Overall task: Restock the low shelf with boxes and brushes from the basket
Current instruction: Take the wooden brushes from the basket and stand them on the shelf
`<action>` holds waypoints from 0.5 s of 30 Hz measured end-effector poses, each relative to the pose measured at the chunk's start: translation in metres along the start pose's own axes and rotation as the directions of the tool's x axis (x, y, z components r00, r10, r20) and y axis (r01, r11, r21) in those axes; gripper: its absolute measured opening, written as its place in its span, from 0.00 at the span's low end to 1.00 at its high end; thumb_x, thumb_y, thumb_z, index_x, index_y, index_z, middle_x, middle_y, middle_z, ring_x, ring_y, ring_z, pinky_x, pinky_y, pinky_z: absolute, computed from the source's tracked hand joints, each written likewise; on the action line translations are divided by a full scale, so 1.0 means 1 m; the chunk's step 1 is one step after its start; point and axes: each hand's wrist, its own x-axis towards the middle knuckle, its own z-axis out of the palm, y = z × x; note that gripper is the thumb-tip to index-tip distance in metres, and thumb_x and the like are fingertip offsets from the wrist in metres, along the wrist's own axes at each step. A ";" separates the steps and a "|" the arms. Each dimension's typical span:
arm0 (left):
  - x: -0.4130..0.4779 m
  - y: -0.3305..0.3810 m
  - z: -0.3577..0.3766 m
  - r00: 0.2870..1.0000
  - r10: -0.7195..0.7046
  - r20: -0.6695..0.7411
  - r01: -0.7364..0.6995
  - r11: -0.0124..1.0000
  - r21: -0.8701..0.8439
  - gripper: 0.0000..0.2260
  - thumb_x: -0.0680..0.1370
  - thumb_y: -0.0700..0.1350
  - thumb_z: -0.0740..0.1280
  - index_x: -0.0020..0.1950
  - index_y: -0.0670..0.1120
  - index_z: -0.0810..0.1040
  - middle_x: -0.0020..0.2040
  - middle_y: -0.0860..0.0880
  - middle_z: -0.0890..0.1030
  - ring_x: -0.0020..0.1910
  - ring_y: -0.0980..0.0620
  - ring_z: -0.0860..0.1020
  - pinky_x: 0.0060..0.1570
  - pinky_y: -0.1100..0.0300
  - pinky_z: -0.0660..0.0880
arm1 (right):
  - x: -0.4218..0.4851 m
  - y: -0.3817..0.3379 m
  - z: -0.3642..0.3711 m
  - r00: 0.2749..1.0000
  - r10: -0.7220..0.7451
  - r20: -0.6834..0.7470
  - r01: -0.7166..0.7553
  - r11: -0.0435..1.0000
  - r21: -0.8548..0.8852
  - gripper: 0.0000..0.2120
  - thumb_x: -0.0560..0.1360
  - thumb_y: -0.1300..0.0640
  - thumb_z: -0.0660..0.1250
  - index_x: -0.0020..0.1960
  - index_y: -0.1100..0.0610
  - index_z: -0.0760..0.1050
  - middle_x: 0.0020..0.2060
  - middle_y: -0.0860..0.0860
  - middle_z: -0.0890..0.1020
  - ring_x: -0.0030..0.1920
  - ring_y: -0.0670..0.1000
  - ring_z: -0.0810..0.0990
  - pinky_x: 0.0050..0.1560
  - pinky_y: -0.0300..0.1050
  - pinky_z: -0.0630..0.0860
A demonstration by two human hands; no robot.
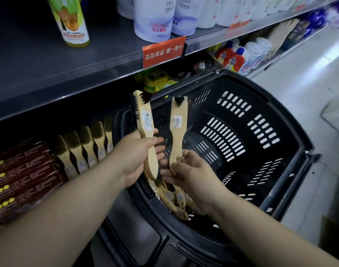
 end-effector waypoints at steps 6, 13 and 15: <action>-0.013 -0.007 0.000 0.998 0.061 0.024 -0.061 0.998 -0.004 0.10 0.82 0.39 0.57 0.62 0.45 0.72 0.51 0.46 0.82 0.49 0.52 0.82 0.47 0.58 0.80 | -0.011 0.004 0.007 0.936 -0.345 0.062 0.310 0.732 -0.606 0.14 0.78 0.60 0.62 0.63 0.52 0.71 0.46 0.47 0.82 0.45 0.43 0.81 0.50 0.40 0.79; -0.016 -0.005 -0.016 0.993 0.115 0.036 -0.117 0.992 0.046 0.08 0.77 0.37 0.64 0.56 0.42 0.78 0.45 0.46 0.83 0.44 0.48 0.81 0.38 0.55 0.77 | -0.004 0.007 0.008 0.955 -0.167 0.245 0.252 0.894 -0.371 0.07 0.81 0.60 0.55 0.54 0.60 0.71 0.34 0.51 0.80 0.34 0.46 0.78 0.37 0.36 0.75; -0.016 -0.002 -0.020 0.987 0.158 0.028 -0.160 0.983 0.091 0.08 0.74 0.35 0.66 0.52 0.42 0.79 0.44 0.46 0.83 0.42 0.50 0.81 0.36 0.59 0.79 | 0.004 0.000 0.004 0.932 -0.104 0.346 0.242 0.890 -0.385 0.08 0.82 0.59 0.55 0.50 0.58 0.72 0.33 0.50 0.81 0.33 0.45 0.79 0.36 0.34 0.75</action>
